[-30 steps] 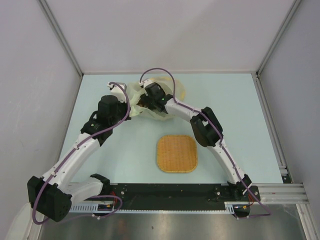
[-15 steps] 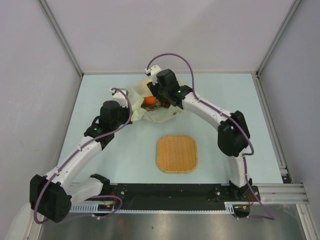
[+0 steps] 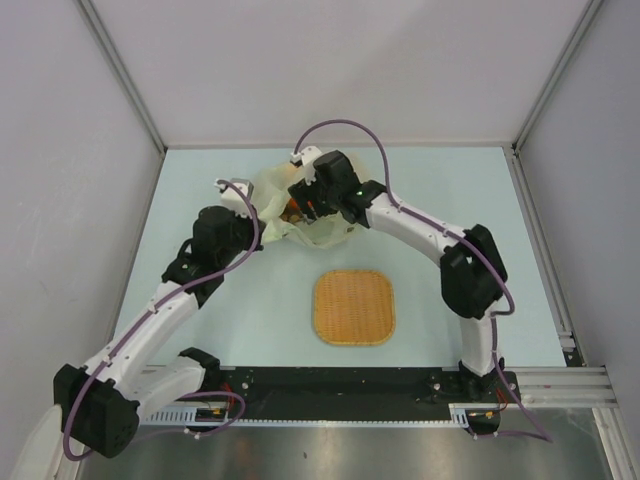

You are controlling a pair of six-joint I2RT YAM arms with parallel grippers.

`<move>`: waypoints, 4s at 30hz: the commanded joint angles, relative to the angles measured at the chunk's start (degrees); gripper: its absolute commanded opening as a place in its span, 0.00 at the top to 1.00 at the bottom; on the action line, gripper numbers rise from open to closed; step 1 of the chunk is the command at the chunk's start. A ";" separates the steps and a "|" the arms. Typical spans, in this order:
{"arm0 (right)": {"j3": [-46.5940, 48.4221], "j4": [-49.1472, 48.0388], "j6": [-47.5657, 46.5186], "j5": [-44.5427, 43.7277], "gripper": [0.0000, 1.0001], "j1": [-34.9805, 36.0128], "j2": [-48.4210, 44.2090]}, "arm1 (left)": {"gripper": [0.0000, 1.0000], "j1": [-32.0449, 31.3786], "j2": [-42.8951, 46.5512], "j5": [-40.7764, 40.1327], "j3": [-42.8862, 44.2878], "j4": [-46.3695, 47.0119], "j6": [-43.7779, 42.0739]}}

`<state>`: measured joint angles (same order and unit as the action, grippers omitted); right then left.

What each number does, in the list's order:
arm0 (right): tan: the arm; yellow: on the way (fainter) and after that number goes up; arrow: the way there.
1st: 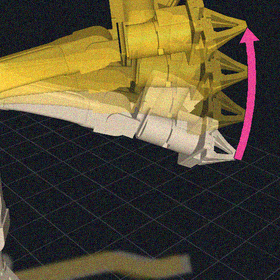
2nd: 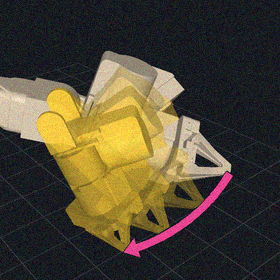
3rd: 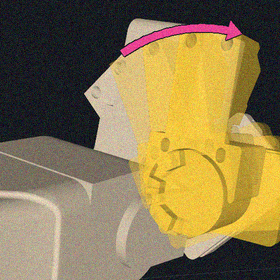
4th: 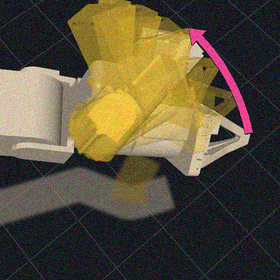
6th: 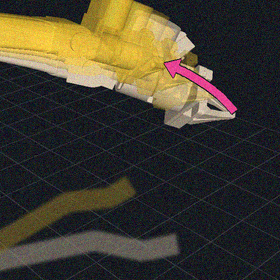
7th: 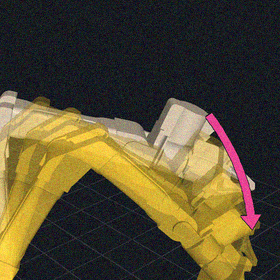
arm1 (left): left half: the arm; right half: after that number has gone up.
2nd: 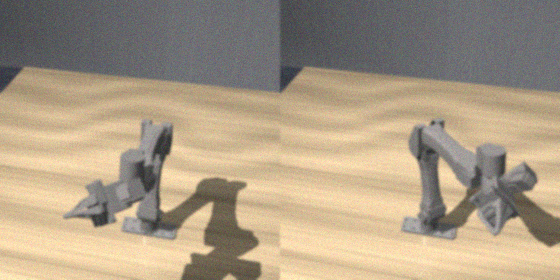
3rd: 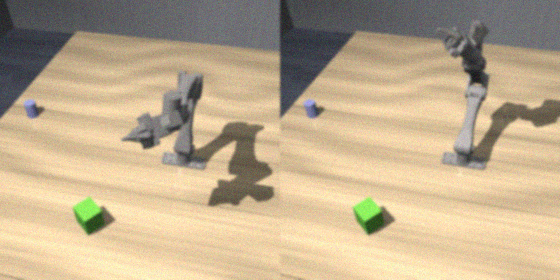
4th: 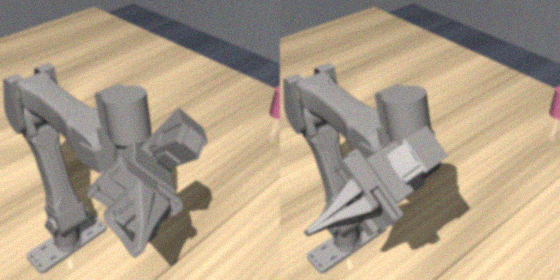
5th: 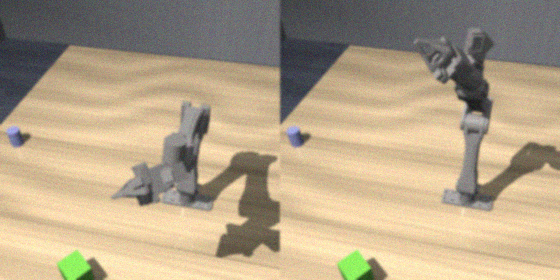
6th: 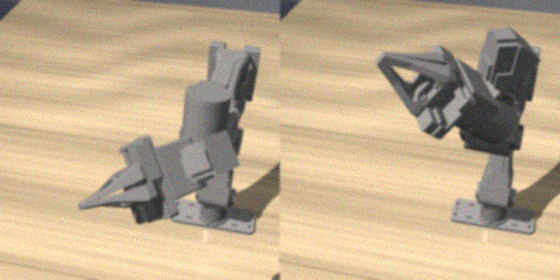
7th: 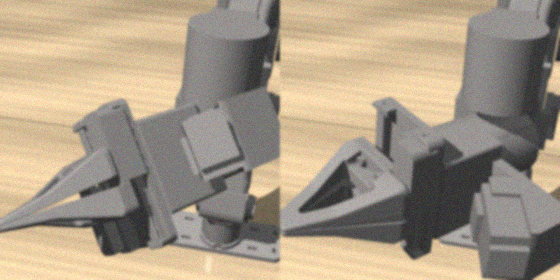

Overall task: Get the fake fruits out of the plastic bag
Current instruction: Adjust the fake fruit in the plastic bag.

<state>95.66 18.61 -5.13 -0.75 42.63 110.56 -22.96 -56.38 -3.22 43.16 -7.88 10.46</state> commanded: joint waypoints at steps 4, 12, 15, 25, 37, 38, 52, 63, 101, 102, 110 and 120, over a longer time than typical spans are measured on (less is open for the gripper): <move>15.76 0.37 4.86 -1.79 0.20 -1.85 12.74 | 1.00 0.37 1.45 2.00 3.86 -3.89 -4.39; 18.07 0.46 4.77 -1.54 0.35 -0.36 11.95 | 1.00 0.37 0.92 0.32 5.62 -6.09 -5.72; 18.77 0.73 6.44 -0.92 0.36 -0.18 15.46 | 1.00 0.46 -0.13 2.34 7.90 -7.94 -4.84; 27.20 -2.26 8.12 -9.26 0.12 -0.53 26.89 | 1.00 0.29 -0.49 6.39 12.39 -13.65 -5.10; 33.98 -3.67 8.99 -13.04 0.00 -0.97 35.24 | 1.00 -0.42 0.66 6.04 11.51 -17.08 -7.12; 34.33 -3.67 9.08 -13.04 0.00 -1.06 35.77 | 1.00 -0.42 0.66 6.12 11.34 -17.26 -7.03; 37.76 -5.69 9.00 -15.42 0.17 -2.55 40.79 | 1.00 -1.21 0.22 4.37 11.86 -18.66 -7.91; 32.75 -5.43 5.48 -13.84 0.45 -1.15 30.86 | 1.00 -1.30 -0.31 1.29 10.02 -15.41 -7.47; -6.36 -10.09 -2.52 -11.99 0.26 2.19 8.62 | 1.00 -0.86 6.46 8.14 -2.72 -14.18 -5.54; -6.36 -9.82 -2.09 -11.82 0.19 1.76 7.92 | 1.00 -0.86 6.20 8.32 -3.34 -13.66 -5.71; -6.62 -2.09 10.21 4.25 0.00 -5.27 -0.08 | 0.99 -0.07 3.91 8.58 -6.42 -8.29 -6.15; -3.91 -1.91 16.02 12.34 0.01 -6.95 3.96 | 1.00 0.20 1.19 10.25 -4.31 -8.29 -5.10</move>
<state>88.07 16.23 7.18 5.76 34.87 113.27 -23.18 -54.70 5.10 36.80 -18.11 5.43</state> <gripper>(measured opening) 0.994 0.011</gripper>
